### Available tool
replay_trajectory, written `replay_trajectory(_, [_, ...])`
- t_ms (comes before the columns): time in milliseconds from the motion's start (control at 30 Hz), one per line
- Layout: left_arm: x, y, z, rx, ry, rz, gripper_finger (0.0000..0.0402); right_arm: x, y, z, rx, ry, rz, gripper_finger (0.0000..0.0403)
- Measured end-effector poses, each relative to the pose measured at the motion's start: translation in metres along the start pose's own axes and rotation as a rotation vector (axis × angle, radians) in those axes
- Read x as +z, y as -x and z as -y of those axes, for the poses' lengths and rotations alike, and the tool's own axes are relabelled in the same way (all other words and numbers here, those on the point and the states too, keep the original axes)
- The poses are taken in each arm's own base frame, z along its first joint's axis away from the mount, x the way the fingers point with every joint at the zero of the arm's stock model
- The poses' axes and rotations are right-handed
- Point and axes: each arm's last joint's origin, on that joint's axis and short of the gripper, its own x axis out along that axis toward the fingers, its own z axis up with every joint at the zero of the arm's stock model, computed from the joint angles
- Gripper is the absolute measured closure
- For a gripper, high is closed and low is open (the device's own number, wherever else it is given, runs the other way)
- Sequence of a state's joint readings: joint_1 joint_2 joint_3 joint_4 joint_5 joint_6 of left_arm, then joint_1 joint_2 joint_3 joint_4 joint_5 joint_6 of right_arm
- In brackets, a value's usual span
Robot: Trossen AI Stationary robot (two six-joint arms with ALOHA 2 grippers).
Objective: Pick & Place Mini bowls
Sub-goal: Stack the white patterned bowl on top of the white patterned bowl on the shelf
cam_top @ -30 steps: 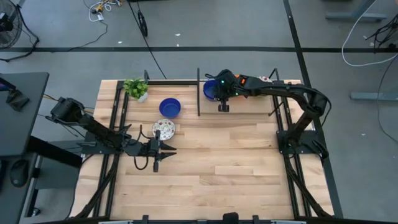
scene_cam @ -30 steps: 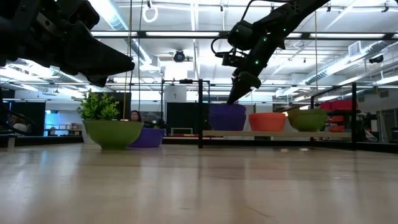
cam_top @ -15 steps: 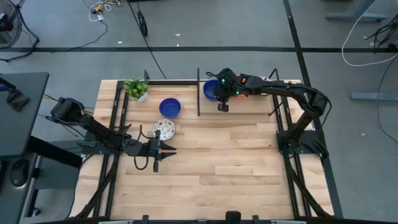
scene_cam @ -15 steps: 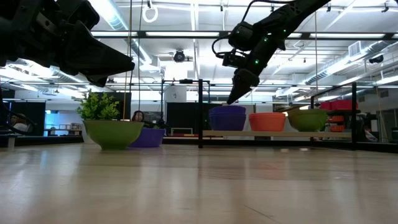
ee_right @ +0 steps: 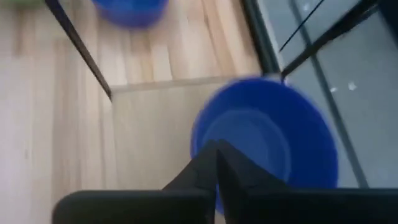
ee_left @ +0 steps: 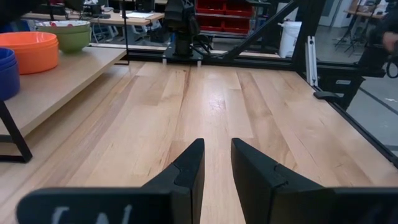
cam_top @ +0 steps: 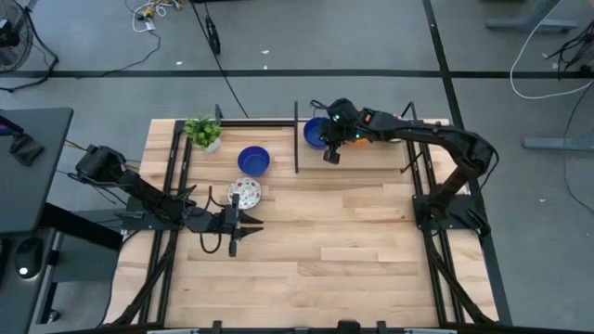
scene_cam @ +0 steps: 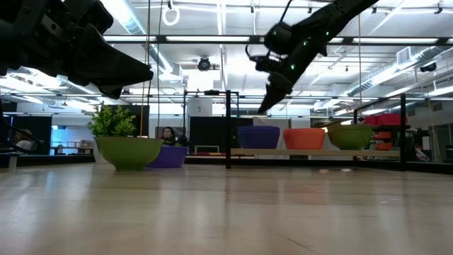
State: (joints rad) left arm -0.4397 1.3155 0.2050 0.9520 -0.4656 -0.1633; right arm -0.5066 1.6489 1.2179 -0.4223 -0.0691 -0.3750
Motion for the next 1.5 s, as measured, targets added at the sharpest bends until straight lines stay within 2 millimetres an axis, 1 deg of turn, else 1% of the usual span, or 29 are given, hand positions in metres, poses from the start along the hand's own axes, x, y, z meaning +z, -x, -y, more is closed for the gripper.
replay_trajectory(67, [0.0, 0.0, 0.0, 0.0, -0.001, 0.0, 0.0319, 0.007, 0.004, -0.014, 0.008, -0.008, 0.018, 0.0399])
replay_trajectory(133, [0.0, 0.0, 0.0, 0.0, -0.003, 0.0, 0.0319, 0.015, 0.004, -0.038, 0.025, 0.016, 0.024, 0.0398])
replay_trajectory(200, [0.0, 0.0, 0.0, -0.002, -0.003, 0.0, 0.0319, 0.018, 0.005, -0.068, 0.055, 0.065, 0.025, 0.0398])
replay_trajectory(267, [-0.001, 0.001, 0.003, -0.014, -0.013, -0.009, 0.0319, 0.016, 0.002, -0.102, 0.071, 0.122, 0.031, 0.04])
replay_trajectory(400, [-0.002, 0.005, 0.009, -0.026, -0.08, -0.05, 0.0319, -0.006, 0.001, -0.17, 0.079, 0.202, 0.013, 0.0399])
replay_trajectory(533, [0.002, 0.003, 0.012, 0.057, -0.179, -0.196, 0.0319, -0.034, 0.008, -0.229, 0.144, 0.203, 0.026, 0.0399])
replay_trajectory(633, [0.012, -0.002, 0.014, 0.119, -0.264, -0.379, 0.0319, -0.055, 0.015, -0.264, 0.222, 0.161, 0.074, 0.0399])
replay_trajectory(733, [0.028, -0.006, 0.01, 0.202, -0.289, -0.548, 0.0311, -0.071, 0.022, -0.289, 0.298, 0.165, 0.148, 0.0399])
replay_trajectory(800, [0.039, -0.007, 0.005, 0.235, -0.29, -0.642, 0.0294, -0.077, 0.026, -0.299, 0.333, 0.181, 0.203, 0.0399])
replay_trajectory(900, [0.048, -0.011, -0.006, 0.233, -0.25, -0.723, 0.0253, -0.08, 0.028, -0.304, 0.349, 0.203, 0.235, 0.0399])
replay_trajectory(1000, [0.046, -0.014, -0.02, 0.182, -0.168, -0.791, 0.0206, -0.078, 0.029, -0.304, 0.351, 0.186, 0.247, 0.0399])
replay_trajectory(1067, [0.041, -0.017, -0.028, 0.209, -0.149, -0.845, 0.0182, -0.078, 0.029, -0.304, 0.351, 0.186, 0.244, 0.0399])
replay_trajectory(1133, [0.035, -0.016, -0.035, 0.257, -0.169, -0.906, 0.0171, -0.078, 0.029, -0.304, 0.351, 0.188, 0.245, 0.0399])
replay_trajectory(1233, [0.031, -0.02, -0.04, 0.295, -0.174, -0.921, 0.0169, -0.079, 0.029, -0.304, 0.349, 0.194, 0.241, 0.0399])
replay_trajectory(1300, [0.029, -0.023, -0.041, 0.299, -0.17, -0.925, 0.018, -0.079, 0.029, -0.303, 0.347, 0.203, 0.24, 0.0399])
replay_trajectory(1400, [0.023, -0.025, -0.042, 0.304, -0.183, -0.964, 0.0212, -0.079, 0.028, -0.303, 0.342, 0.225, 0.242, 0.0399])
replay_trajectory(1500, [0.017, -0.027, -0.042, 0.315, -0.196, -0.988, 0.0256, -0.078, 0.027, -0.301, 0.336, 0.232, 0.241, 0.0399])
